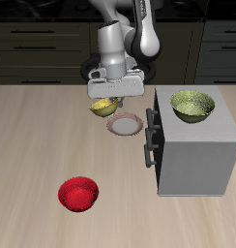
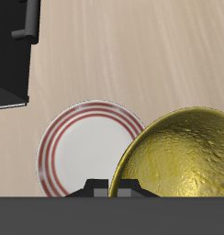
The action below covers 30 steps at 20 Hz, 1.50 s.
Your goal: Close the bottom drawer of the white cabinet and place the yellow bowl on the plate
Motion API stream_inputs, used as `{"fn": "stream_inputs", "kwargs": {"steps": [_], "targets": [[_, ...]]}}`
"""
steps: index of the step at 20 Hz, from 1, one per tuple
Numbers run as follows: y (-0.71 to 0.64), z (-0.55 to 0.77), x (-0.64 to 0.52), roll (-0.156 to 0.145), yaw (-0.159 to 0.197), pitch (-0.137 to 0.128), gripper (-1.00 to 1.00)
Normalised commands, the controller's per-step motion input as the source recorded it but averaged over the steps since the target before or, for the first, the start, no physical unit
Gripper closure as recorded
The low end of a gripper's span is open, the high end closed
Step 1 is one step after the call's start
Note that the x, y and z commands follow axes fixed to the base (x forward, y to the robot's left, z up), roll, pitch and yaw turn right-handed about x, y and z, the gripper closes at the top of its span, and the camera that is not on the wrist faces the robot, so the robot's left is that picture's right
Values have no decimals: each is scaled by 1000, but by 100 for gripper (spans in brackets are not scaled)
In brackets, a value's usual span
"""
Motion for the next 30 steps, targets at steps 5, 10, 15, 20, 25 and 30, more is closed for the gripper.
{"fn": "stream_inputs", "kwargs": {"steps": [5,10,15,20,25,30], "targets": [[342,-21,-166,73,-11,18,100],[214,-3,-2,49,13,5,100],[79,108,66,31,37,-38,100],[-47,25,128,21,21,-11,100],[-29,-264,174,9,18,51,100],[68,-307,9,18,3,85,100]]}}
